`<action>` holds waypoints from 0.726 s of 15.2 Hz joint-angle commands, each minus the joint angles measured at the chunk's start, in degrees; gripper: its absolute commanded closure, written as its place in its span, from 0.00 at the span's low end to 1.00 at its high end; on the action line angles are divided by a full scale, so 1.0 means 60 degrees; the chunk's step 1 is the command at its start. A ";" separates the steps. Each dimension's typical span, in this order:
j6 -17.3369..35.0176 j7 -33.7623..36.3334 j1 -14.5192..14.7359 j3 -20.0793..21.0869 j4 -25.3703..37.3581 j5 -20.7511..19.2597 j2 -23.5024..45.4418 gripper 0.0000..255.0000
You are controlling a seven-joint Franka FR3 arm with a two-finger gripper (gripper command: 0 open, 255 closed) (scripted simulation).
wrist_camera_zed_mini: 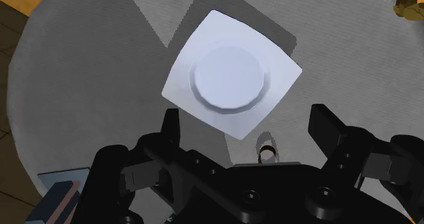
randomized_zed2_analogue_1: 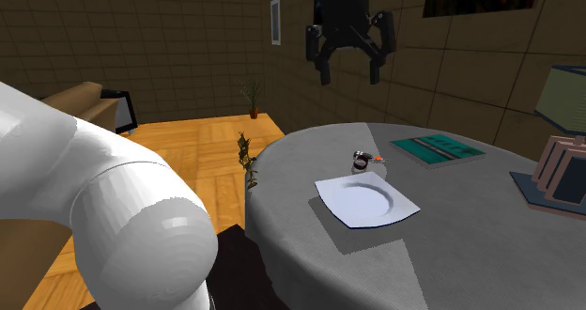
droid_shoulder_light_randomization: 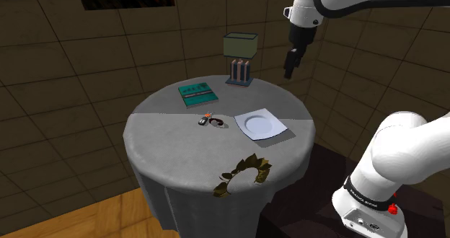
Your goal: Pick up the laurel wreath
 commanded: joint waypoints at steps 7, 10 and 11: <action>0.1218 -0.0029 0.0788 0.0260 -0.1604 0.0932 -0.0568 0.00; 0.1855 -0.0053 0.1240 0.0427 -0.2329 0.1434 -0.0776 0.00; 0.2073 -0.0061 0.1402 0.0487 -0.2559 0.1606 -0.0831 0.00</action>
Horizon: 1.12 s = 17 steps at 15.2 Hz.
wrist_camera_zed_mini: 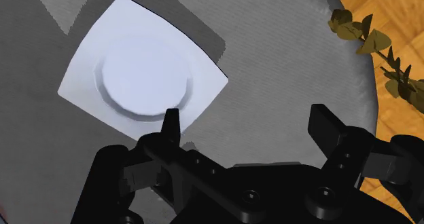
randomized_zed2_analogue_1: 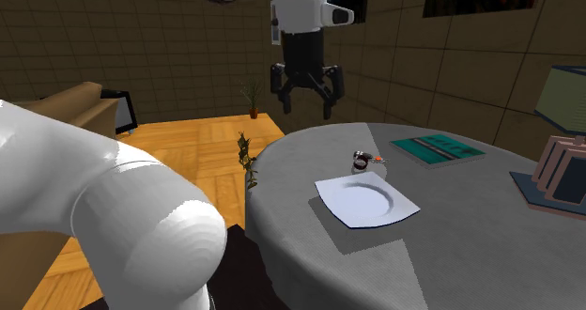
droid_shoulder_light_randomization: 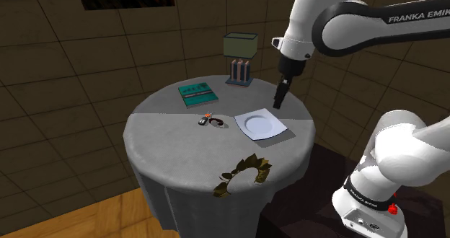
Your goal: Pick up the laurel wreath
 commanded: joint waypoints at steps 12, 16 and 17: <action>0.3219 -0.0171 0.2588 0.1004 -0.2495 0.2573 -0.0062 0.00; 0.3967 -0.0271 0.2977 0.1152 -0.2859 0.2970 0.0214 0.00; 0.4136 -0.0303 0.3001 0.1164 -0.2949 0.3013 0.0295 0.00</action>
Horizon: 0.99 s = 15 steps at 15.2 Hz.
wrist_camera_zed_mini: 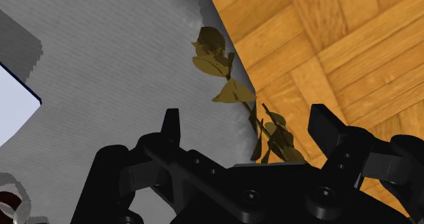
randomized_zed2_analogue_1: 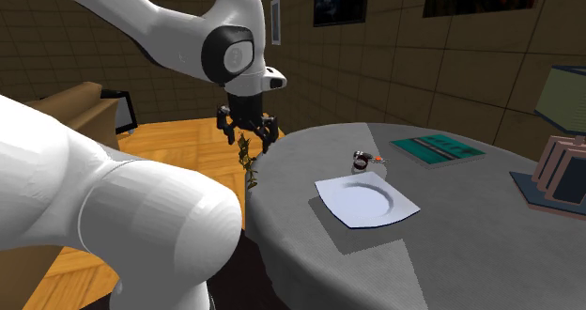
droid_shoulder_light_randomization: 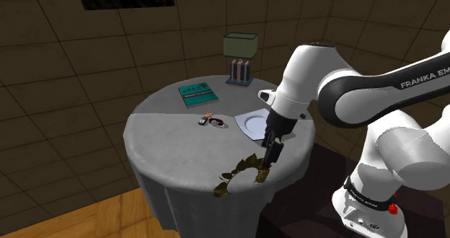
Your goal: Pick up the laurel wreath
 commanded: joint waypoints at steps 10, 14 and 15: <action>0.0989 -0.0184 0.0170 0.0068 -0.0450 0.0272 0.0529 1.00; 0.0990 -0.0184 0.0170 0.0068 -0.0452 0.0272 0.0528 1.00; 0.0988 -0.0182 0.0172 0.0070 -0.0456 0.0273 0.0522 1.00</action>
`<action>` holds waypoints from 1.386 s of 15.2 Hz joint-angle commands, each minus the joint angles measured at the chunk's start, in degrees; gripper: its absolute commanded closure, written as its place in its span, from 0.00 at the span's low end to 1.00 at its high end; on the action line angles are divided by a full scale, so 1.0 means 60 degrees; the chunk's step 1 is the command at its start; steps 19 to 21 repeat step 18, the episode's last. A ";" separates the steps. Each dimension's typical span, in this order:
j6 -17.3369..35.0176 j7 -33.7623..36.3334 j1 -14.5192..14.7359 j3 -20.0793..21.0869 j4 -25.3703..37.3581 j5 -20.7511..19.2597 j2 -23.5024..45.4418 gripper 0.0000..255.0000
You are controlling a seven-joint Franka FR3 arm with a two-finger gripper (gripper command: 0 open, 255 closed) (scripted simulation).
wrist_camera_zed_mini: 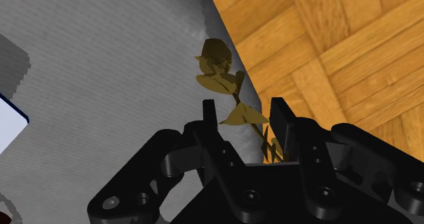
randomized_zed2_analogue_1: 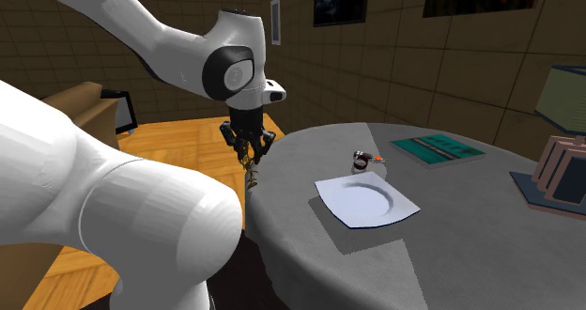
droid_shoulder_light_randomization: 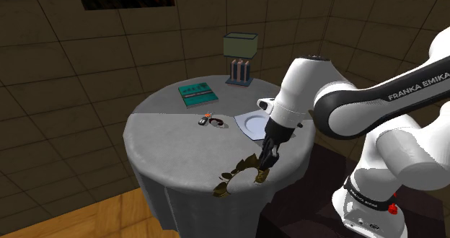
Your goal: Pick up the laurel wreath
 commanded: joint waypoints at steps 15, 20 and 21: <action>-0.2295 0.0420 -0.0323 -0.0178 0.1287 -0.0568 -0.1014 1.00; -0.2463 0.0449 -0.0342 -0.0195 0.1411 -0.0606 -0.1060 1.00; -0.2463 0.0449 -0.0342 -0.0195 0.1411 -0.0606 -0.1060 1.00</action>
